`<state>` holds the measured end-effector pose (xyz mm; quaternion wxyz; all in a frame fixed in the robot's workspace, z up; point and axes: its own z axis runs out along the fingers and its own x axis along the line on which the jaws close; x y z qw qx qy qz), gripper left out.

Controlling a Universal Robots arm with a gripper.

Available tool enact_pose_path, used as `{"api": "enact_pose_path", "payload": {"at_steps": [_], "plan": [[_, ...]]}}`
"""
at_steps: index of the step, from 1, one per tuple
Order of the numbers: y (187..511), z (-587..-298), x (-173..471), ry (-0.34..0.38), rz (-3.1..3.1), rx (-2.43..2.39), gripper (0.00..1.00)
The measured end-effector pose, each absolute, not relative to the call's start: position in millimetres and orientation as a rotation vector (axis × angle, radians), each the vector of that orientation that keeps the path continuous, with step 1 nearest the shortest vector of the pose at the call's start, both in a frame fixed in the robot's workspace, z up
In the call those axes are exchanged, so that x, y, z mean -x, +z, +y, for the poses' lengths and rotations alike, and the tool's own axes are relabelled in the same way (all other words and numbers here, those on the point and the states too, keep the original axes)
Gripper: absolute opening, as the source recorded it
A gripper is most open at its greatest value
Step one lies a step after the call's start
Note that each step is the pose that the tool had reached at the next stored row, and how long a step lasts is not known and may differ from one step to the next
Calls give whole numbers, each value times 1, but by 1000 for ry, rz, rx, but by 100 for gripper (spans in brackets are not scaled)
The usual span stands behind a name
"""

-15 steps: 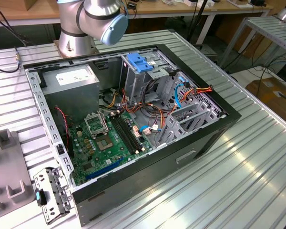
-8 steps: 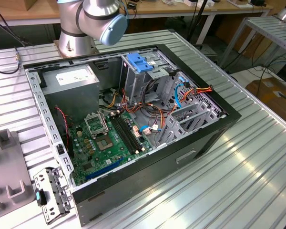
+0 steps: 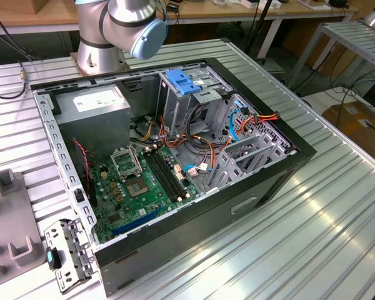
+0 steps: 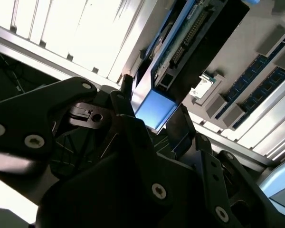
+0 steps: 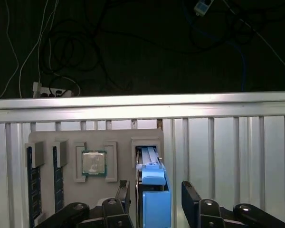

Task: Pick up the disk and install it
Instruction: 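Pick up the disk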

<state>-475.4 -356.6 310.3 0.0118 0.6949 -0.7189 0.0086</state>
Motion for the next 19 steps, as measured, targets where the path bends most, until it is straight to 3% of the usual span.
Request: {"api": "enact_pose_path", "payload": {"at_steps": [6,7,19], "plan": [[297,-357,475,27,-2253,-2155,55],[297,-357,475,27,-2253,-2155,47],[295,-359,475,30,-2254,-2156,47]]}}
